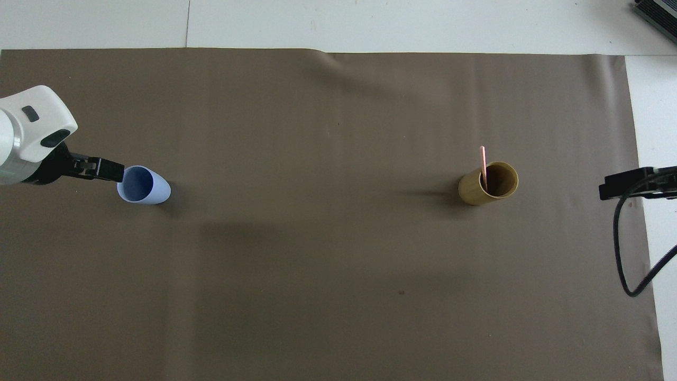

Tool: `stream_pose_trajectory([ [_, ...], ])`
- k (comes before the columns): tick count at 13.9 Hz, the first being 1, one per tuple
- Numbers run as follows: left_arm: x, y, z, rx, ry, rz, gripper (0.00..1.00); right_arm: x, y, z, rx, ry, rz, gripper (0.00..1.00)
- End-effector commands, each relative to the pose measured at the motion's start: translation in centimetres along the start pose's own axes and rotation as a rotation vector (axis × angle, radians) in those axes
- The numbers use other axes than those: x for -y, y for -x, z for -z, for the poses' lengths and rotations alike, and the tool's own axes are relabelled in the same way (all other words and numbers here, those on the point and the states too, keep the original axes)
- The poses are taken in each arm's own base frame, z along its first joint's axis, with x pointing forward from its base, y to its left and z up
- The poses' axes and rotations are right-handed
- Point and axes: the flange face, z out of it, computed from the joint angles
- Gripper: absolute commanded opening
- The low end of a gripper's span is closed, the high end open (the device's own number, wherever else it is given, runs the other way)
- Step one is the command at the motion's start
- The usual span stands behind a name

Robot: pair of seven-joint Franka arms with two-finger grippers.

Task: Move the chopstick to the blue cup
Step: 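Reach the left gripper to the blue cup and grasp it, then carry the blue cup with the left gripper to the table center and release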

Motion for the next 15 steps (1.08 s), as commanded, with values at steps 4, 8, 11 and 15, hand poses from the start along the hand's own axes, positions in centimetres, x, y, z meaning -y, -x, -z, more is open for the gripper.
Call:
stream_pose_trajectory([
  [4,3.4,-1.8,-8.9,0.009,0.007,0.024,1.0,-0.1,0.3,0.0,0.0,-0.019,-0.021,1.0],
  [8,3.8,-1.5,-12.6,-0.005,0.006,0.03,0.55,-0.1,0.3,0.1,-0.001,-0.019,-0.021,1.0],
  [11,4.6,-0.8,-13.8,0.02,0.024,0.057,0.1,-0.1,0.3,0.1,-0.001,-0.019,-0.021,1.0],
  [15,3.8,-0.9,-13.6,0.033,0.042,0.068,0.0,-0.1,0.3,0.1,-0.001,-0.019,-0.021,1.0],
])
